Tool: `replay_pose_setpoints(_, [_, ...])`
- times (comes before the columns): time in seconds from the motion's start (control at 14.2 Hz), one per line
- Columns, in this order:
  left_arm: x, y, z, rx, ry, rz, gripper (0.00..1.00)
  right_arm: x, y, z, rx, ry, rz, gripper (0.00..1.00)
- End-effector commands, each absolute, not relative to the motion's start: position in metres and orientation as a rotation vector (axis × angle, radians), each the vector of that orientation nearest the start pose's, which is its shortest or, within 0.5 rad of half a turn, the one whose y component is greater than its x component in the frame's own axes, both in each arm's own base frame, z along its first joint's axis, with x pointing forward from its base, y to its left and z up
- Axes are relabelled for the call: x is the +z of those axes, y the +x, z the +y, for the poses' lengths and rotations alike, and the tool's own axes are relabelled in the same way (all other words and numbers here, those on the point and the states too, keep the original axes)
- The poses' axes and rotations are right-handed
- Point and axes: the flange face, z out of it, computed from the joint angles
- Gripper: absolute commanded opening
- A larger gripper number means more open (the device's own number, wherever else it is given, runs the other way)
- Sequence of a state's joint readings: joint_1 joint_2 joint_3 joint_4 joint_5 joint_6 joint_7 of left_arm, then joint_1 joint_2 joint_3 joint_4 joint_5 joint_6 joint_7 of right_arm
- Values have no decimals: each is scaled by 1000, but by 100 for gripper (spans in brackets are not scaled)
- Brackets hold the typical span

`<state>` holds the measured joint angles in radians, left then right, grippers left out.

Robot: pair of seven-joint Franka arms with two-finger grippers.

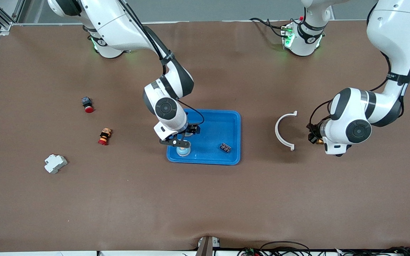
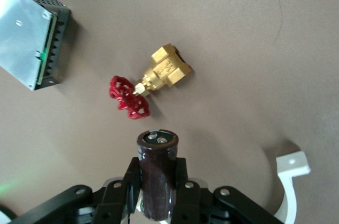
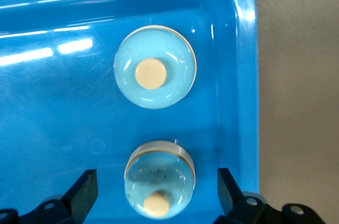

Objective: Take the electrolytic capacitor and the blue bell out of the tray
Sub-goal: 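Grasp a blue bell with the right gripper while the left gripper lifts the capacitor, then lower the capacitor beside the brass valve and open the left gripper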

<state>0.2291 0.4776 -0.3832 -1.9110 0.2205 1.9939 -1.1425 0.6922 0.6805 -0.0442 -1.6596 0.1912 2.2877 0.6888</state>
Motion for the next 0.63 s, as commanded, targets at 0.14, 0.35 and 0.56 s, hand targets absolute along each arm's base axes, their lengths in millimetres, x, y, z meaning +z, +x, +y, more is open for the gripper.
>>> replay_pose_setpoints(0.14, [217, 581, -83, 382, -2610, -1294, 0, 192, 524, 416, 142, -3089, 229, 100])
replay_pose_setpoints(0.35, [205, 582, -87, 377, -2588, -1352, 0, 179, 518, 422, 149, -3097, 213, 100])
replay_pose_setpoints(0.56, [200, 581, -100, 363, -2564, -1399, 3, 178, 518, 422, 148, -3098, 213, 100])
